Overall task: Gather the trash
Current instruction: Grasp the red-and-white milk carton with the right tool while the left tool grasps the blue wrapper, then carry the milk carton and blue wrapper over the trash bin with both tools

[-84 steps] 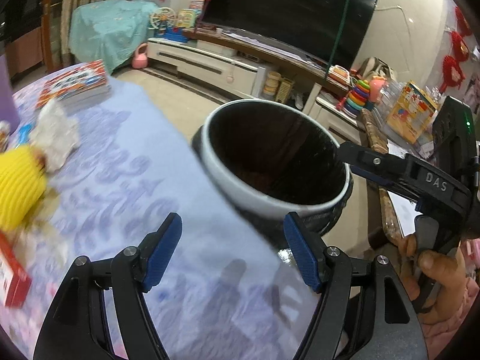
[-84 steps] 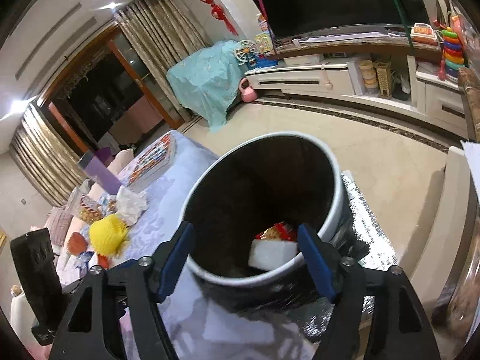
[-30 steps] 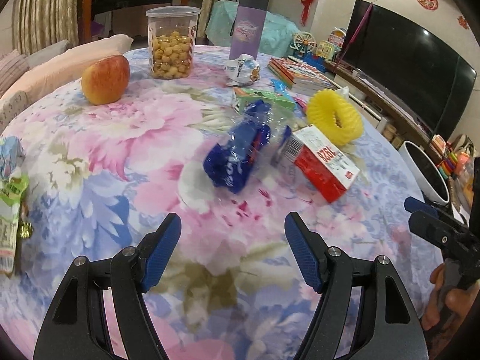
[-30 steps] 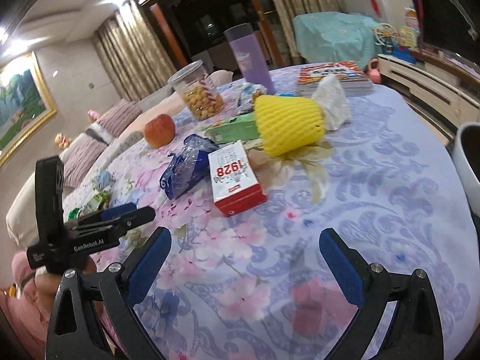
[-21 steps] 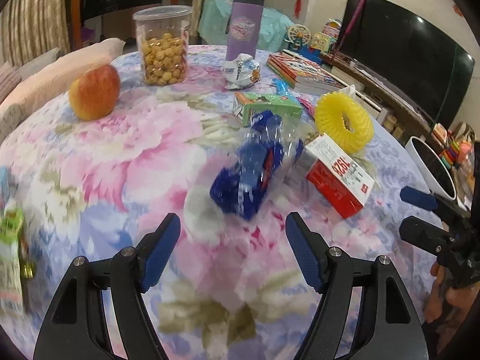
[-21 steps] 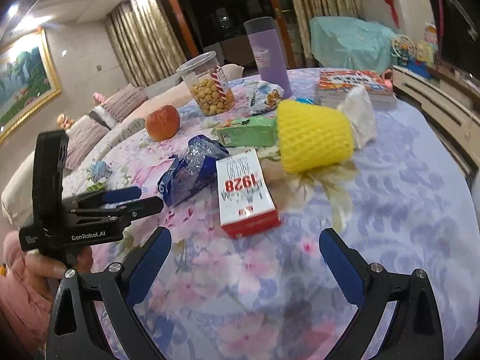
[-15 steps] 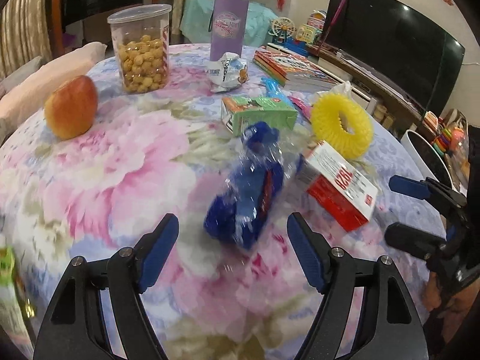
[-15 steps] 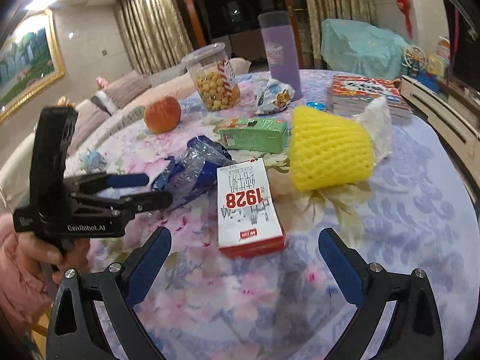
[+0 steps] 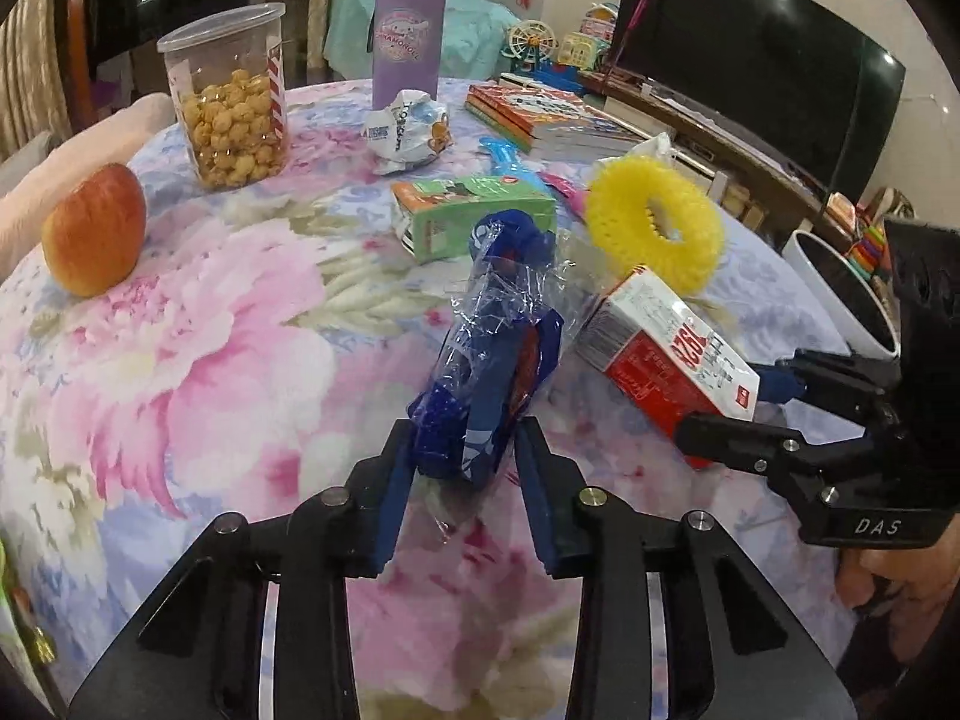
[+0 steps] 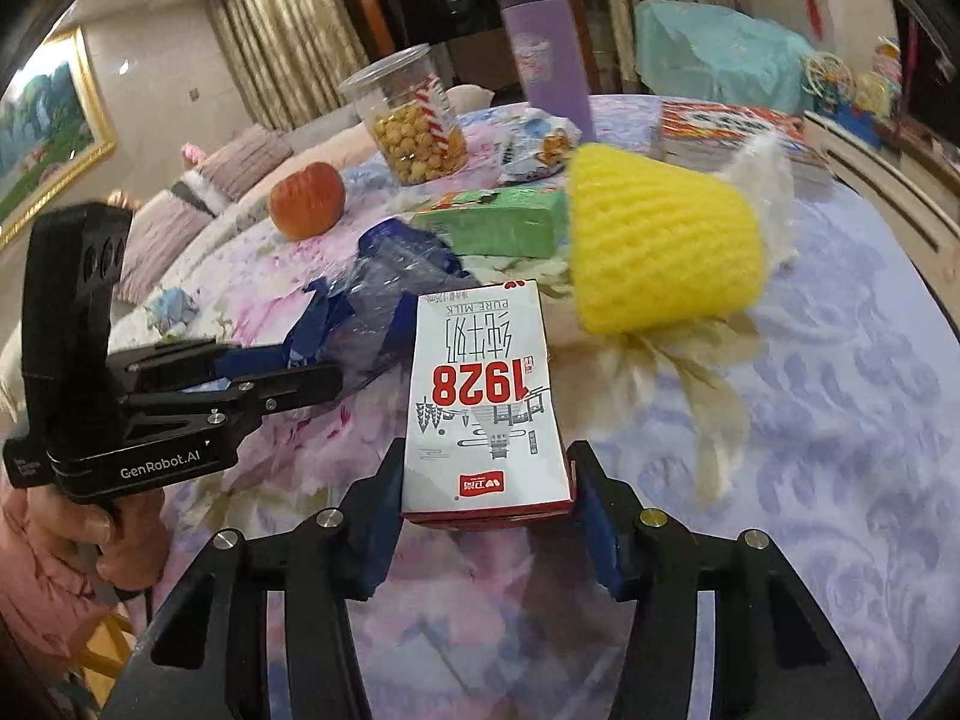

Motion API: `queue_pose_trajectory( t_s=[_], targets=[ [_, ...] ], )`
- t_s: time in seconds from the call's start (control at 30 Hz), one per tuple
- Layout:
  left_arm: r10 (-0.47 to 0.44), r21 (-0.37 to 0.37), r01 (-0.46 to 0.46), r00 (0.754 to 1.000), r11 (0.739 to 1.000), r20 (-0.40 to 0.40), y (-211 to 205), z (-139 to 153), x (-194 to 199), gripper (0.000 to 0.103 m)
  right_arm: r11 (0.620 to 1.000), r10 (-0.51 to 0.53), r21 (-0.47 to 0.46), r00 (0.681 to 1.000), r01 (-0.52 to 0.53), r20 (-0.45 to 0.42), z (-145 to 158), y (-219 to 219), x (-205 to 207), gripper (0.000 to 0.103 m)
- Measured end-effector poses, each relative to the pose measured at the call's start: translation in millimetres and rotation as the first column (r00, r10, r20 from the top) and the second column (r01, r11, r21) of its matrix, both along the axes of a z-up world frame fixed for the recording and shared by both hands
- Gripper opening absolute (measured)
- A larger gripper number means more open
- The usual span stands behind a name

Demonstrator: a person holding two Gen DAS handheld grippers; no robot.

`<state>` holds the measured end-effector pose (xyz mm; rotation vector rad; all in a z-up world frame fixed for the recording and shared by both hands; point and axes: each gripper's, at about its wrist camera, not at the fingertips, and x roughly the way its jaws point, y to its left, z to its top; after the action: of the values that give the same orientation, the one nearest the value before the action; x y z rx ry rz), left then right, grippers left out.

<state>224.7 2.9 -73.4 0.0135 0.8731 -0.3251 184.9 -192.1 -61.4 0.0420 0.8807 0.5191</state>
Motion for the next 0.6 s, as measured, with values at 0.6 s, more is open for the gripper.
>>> queue_pose_trajectory(
  t_s=[0.6],
  targets=[
    [-0.135, -0.111, 0.132, 0.991, 0.985, -0.015, -92, 14, -53, 0.028, 0.959, -0.273, 0.087, 0.962, 0.271, 0.016, 22, -120, -64, 0.053]
  ],
)
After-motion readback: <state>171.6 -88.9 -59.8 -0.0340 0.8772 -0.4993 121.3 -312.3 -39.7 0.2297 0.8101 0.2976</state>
